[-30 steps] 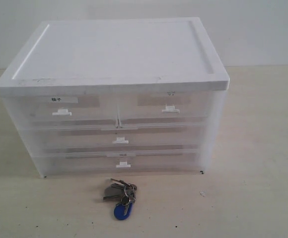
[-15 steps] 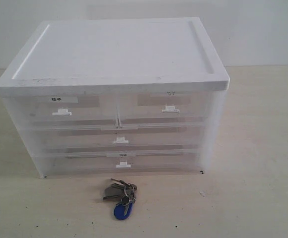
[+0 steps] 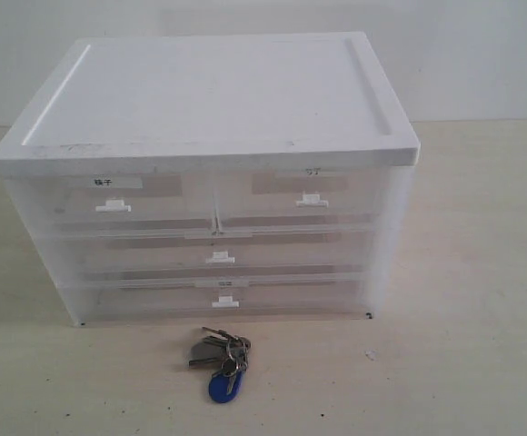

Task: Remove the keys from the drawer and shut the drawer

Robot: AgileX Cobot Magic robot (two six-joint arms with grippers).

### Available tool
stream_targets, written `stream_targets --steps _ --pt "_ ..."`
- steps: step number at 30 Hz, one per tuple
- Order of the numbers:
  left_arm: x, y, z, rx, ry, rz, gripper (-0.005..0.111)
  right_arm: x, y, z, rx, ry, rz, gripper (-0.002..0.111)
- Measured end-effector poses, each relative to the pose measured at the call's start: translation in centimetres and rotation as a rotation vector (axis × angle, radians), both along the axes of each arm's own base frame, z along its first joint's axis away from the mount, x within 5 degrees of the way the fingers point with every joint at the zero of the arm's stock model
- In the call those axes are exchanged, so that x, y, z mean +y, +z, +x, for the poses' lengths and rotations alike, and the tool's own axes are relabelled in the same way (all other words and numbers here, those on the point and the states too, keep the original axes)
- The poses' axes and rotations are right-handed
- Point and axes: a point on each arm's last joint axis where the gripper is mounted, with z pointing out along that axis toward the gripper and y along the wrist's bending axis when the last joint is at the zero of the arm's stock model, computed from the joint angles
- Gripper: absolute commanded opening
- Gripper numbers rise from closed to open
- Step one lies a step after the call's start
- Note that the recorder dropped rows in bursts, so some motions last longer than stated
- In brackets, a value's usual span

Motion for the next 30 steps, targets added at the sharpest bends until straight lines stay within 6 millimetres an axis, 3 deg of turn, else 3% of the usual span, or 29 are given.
stream_targets --steps 6,13,22,30 --pt "0.0 -0.1 0.0 0.003 0.0 0.0 0.005 -2.2 -1.5 1.0 0.2 -0.239 0.095 0.0" --pt "0.0 -0.1 0.0 0.003 0.0 0.0 0.005 -3.3 -3.9 1.5 0.41 -0.447 -0.095 0.0" --pt "0.0 -0.1 0.0 0.003 0.0 0.001 0.005 -3.8 -6.1 1.2 0.613 -0.513 -0.241 0.0" --pt "0.0 -0.1 0.0 0.003 0.0 0.002 0.005 -3.8 -6.2 1.2 0.636 -0.513 -0.241 0.0"
